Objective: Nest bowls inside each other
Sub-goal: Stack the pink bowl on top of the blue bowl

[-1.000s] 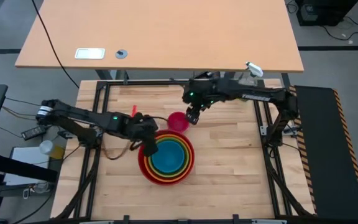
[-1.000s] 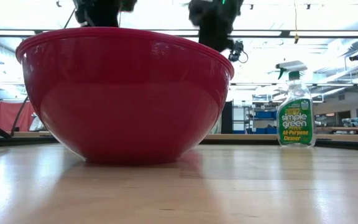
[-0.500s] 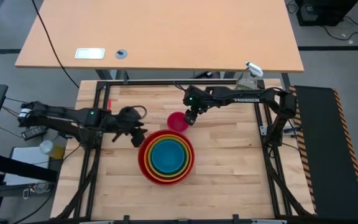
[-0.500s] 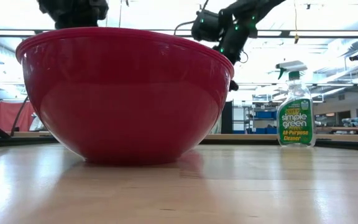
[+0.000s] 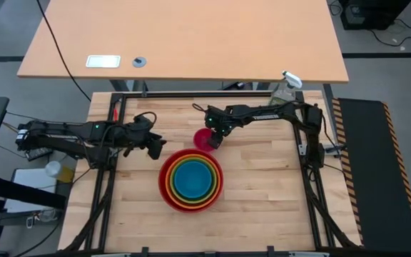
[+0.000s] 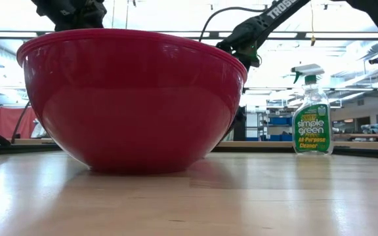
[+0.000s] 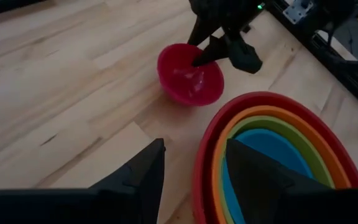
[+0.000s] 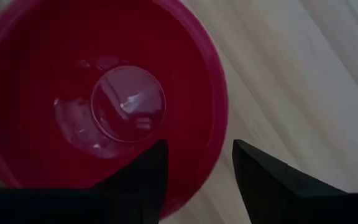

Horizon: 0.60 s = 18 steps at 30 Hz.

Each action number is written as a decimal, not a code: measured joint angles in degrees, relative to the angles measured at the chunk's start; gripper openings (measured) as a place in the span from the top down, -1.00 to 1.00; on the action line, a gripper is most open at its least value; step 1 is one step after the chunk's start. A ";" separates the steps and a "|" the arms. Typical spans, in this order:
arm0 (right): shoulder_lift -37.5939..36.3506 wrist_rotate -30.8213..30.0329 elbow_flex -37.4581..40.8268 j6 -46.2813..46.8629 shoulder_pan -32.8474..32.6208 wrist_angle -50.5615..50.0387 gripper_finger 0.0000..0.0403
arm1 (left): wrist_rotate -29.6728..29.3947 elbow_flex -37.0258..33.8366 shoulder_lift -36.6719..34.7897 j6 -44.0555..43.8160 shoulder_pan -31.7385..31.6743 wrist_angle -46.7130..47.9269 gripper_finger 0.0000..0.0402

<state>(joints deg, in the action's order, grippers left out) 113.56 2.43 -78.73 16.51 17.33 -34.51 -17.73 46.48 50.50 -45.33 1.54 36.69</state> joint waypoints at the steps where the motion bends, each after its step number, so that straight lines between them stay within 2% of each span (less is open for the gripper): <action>1: 0.42 -0.59 0.03 0.01 -0.04 0.24 0.12 | 0.02 0.00 -0.03 -0.21 0.02 -0.10 0.14; 7: 0.79 -1.76 0.08 1.19 -0.10 0.71 0.41 | 0.02 0.00 -0.04 -0.36 0.02 -0.09 0.14; 14: 0.44 -2.27 -0.15 4.57 -0.09 2.83 0.89 | 0.02 0.00 -0.04 -0.37 0.02 -0.09 0.14; 18: 0.57 -2.39 -0.10 6.32 -0.14 4.03 0.90 | 0.02 0.00 -0.04 -0.41 0.02 -0.09 0.14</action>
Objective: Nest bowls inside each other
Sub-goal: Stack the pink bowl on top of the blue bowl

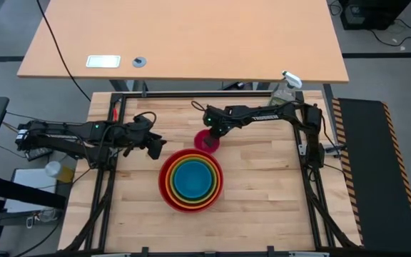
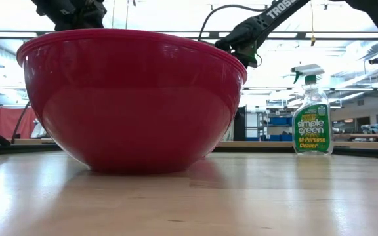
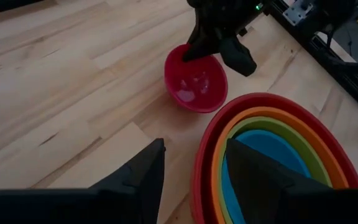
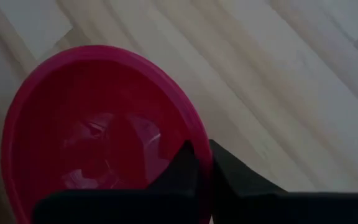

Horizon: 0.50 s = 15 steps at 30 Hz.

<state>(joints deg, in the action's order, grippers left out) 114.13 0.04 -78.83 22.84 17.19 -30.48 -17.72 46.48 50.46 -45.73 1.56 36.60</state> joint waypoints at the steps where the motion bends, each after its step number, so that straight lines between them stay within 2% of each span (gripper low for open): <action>1: 0.00 -0.04 0.03 0.57 0.03 0.00 0.89 | 0.00 0.00 0.00 -0.02 0.00 0.00 0.14; 8: -1.23 1.36 0.29 0.92 1.47 -0.56 0.90 | 0.39 0.00 -0.46 -1.41 0.00 -0.03 0.14; 15: -7.06 2.15 0.28 -2.03 3.44 2.47 0.90 | -0.78 0.04 -4.93 0.46 0.00 -2.35 0.14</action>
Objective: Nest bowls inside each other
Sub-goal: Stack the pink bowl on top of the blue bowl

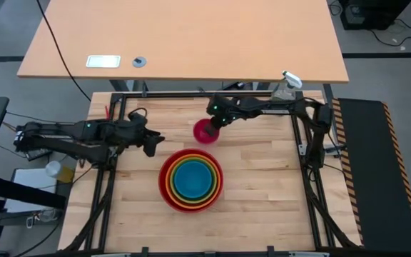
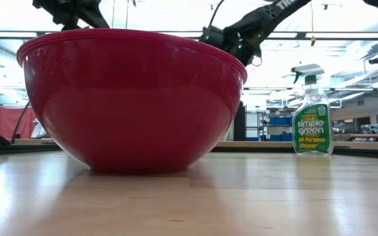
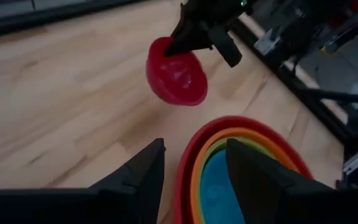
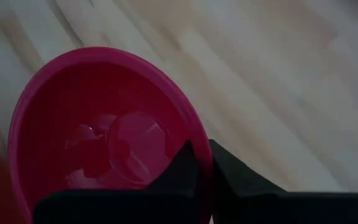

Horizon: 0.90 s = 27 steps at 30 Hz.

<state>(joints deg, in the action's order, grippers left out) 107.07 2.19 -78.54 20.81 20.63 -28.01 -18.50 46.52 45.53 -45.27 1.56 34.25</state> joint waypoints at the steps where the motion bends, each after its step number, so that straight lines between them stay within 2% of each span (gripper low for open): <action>1: -0.97 -0.05 0.00 -0.25 0.14 0.67 0.90 | -0.24 0.00 -0.70 0.53 0.00 -0.04 0.14; 6: -7.15 0.16 0.00 -3.03 -0.01 5.44 0.89 | -1.98 0.00 -3.63 2.69 0.00 0.42 0.14; 9: -10.60 3.49 0.00 -2.67 -0.62 8.29 0.89 | -2.51 0.02 -4.54 3.77 0.00 0.58 0.14; 14: -14.38 6.46 -0.11 -1.28 -5.31 10.15 0.89 | -2.68 0.02 -4.71 5.85 0.00 0.56 0.14; 18: -14.39 6.34 -0.11 -1.47 -12.13 9.99 0.89 | -2.91 0.02 -4.71 7.17 0.00 0.52 0.14; 21: -12.60 2.93 -0.17 -1.75 -17.94 10.58 0.88 | -3.68 0.02 -4.71 7.56 0.00 0.61 0.14; 24: -9.53 -0.78 -0.13 -1.48 -22.56 10.97 0.88 | -4.16 0.02 -4.71 7.58 0.00 0.62 0.14; 27: -5.60 -1.64 -2.00 1.06 -25.56 9.45 0.88 | -4.14 0.02 -4.71 7.58 -0.01 0.60 0.14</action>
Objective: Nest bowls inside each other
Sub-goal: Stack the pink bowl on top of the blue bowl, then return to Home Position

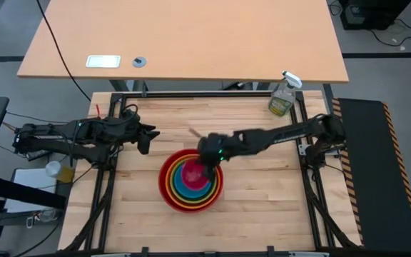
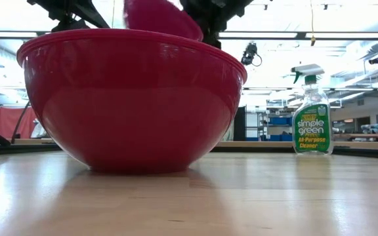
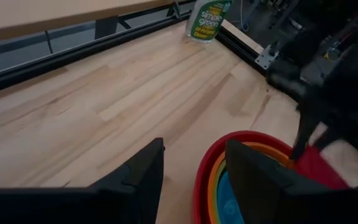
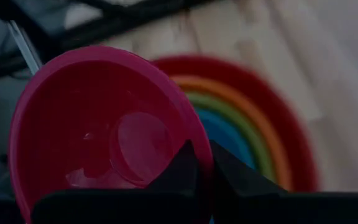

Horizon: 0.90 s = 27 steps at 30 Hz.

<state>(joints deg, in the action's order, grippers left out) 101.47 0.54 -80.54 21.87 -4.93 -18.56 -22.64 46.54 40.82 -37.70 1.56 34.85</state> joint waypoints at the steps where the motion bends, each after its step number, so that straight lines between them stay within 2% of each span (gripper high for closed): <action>1: 1.70 -0.36 -1.74 0.65 -0.79 -2.10 0.88 | 0.01 0.00 0.00 -0.02 0.01 0.06 0.14; 9: 15.15 -6.54 -18.21 -2.41 -3.84 -18.64 0.88 | 0.03 0.00 0.02 -0.05 0.01 0.33 0.14; 15: 21.48 -12.56 -24.55 -2.58 -3.80 -26.55 0.88 | 0.18 0.00 0.02 -0.19 0.01 0.49 0.14; 17: 22.13 -11.53 -24.58 -2.56 -3.68 -26.22 0.87 | 0.20 0.00 0.02 -0.21 0.00 0.49 0.14; 21: 22.92 -4.38 -23.87 -3.78 -2.95 -24.37 0.79 | 0.63 0.00 0.02 -0.43 0.00 0.59 0.14; 27: 23.02 -2.08 -23.77 -3.30 -2.69 -25.95 0.48 | 0.88 0.00 0.00 -0.45 0.01 0.30 0.14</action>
<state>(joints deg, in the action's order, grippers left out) 124.49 -1.54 -104.31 18.57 -7.62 -44.51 -21.76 46.54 40.82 -38.15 1.56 35.15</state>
